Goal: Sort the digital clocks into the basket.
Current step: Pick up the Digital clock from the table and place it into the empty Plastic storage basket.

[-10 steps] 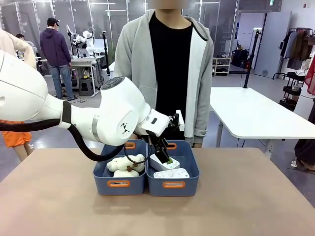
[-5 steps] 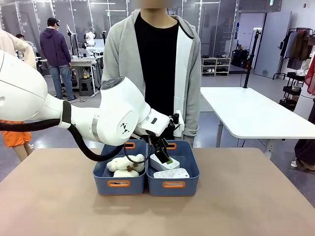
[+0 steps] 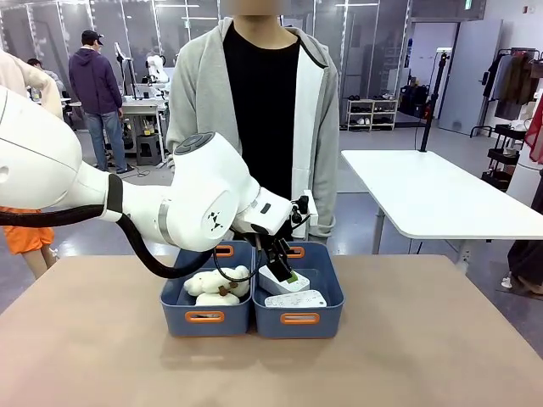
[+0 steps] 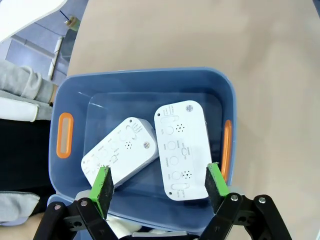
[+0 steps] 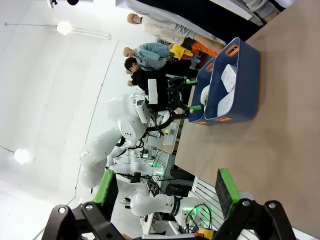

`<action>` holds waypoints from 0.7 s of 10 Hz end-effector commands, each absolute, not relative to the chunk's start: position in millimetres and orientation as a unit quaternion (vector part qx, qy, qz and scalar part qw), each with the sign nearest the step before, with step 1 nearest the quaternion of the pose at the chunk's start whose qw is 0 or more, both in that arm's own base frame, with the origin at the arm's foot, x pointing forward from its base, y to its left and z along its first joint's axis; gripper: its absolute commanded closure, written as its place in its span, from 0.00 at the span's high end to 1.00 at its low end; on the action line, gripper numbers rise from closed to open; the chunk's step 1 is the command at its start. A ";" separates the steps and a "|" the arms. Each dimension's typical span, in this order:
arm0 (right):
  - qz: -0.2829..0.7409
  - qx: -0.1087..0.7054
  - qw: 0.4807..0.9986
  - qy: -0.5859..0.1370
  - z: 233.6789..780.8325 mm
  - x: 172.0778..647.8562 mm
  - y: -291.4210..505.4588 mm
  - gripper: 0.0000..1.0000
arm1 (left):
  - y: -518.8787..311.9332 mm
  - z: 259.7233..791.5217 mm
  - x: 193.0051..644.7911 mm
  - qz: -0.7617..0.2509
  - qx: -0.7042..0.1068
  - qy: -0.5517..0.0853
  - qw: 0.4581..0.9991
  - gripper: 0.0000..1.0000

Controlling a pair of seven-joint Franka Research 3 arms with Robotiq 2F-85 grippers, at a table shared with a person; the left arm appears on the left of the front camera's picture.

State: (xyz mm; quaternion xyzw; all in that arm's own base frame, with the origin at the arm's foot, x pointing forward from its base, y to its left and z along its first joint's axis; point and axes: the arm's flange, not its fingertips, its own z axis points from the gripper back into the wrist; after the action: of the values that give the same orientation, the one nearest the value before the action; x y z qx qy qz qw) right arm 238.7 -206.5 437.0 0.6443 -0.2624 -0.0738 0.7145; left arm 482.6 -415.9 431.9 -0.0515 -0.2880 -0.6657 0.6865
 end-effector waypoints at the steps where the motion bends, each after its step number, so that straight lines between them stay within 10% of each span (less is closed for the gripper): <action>1: -0.075 0.647 0.712 -0.263 439.6 237.8 -206.3 1.00 | -403.5 454.2 486.2 -0.641 -0.111 -0.272 0.709 0.93; 7: -0.075 0.647 0.712 -0.263 439.6 237.8 -206.3 1.00 | -265.0 498.7 440.8 -0.404 -0.420 -0.118 0.804 0.93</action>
State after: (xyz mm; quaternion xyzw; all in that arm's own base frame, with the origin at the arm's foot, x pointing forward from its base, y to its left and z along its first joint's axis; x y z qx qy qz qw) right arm 238.9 -206.3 437.0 0.6442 -0.2620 -0.0737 0.7148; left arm 460.8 -304.9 509.1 -0.3704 -0.1437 -0.4742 0.7857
